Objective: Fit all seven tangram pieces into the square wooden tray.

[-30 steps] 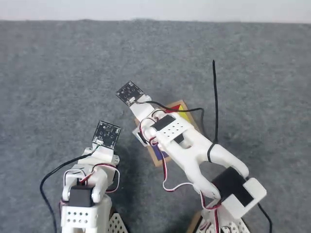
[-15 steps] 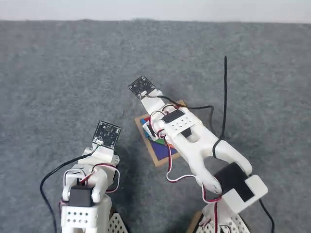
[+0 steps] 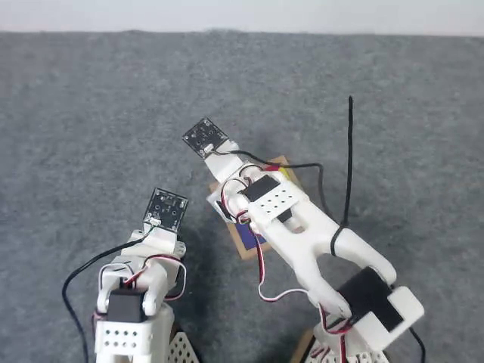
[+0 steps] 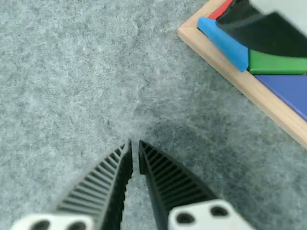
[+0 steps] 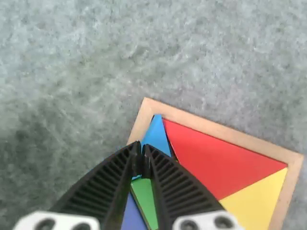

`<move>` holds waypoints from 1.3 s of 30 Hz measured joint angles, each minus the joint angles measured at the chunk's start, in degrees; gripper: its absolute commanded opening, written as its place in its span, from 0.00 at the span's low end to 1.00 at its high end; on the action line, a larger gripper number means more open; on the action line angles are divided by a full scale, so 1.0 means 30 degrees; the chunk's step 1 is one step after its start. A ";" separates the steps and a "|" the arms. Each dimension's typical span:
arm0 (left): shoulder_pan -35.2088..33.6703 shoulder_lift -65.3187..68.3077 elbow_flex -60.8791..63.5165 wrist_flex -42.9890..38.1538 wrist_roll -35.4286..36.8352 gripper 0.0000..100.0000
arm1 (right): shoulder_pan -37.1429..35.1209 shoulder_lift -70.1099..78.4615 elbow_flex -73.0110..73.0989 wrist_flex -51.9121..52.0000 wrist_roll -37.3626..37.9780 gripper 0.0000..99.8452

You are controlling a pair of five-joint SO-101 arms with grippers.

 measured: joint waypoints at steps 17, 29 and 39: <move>0.0000 0.0000 0.0000 0.0000 0.0000 0.02 | 0.0908 0.2110 -0.0996 0.0908 0.0059 0.01; 0.0000 0.0000 0.0000 0.0000 0.0000 0.02 | 0.1758 -0.9758 0.5978 0.2198 -0.0059 0.01; 0.0000 0.0000 0.0000 0.0000 0.0000 0.02 | 0.7619 -2.1714 1.4212 0.5626 0.0586 0.01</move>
